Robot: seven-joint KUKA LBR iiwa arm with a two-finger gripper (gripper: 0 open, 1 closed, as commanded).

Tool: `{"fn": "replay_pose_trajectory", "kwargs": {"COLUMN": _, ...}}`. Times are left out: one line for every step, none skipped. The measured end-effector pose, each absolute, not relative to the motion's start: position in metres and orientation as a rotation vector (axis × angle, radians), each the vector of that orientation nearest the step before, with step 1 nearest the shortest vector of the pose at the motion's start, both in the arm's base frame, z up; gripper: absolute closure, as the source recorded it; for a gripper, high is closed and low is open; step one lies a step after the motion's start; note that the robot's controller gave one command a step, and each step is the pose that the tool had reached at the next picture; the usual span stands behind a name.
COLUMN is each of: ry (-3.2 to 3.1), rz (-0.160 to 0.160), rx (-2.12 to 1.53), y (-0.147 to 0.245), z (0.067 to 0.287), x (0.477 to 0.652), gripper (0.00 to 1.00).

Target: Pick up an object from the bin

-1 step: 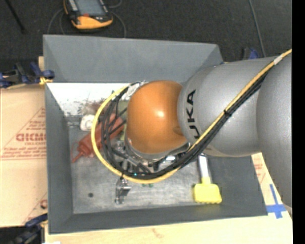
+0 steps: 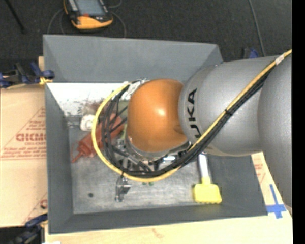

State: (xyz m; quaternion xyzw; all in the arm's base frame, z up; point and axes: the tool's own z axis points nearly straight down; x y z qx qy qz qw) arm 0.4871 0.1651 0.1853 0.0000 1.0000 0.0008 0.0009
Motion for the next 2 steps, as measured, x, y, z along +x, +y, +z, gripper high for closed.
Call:
{"fn": "replay_pose_trajectory", "kwargs": {"ry": 3.131, "rz": 0.004, "rx": 0.015, "y": 0.121, "z": 0.11, "x": 0.547, "gripper": 0.0}}
{"fn": "replay_pose_trajectory", "kwargs": {"ry": 3.138, "rz": 0.0, "rx": -0.089, "y": 0.109, "z": 0.101, "x": 0.564, "gripper": 0.0}}
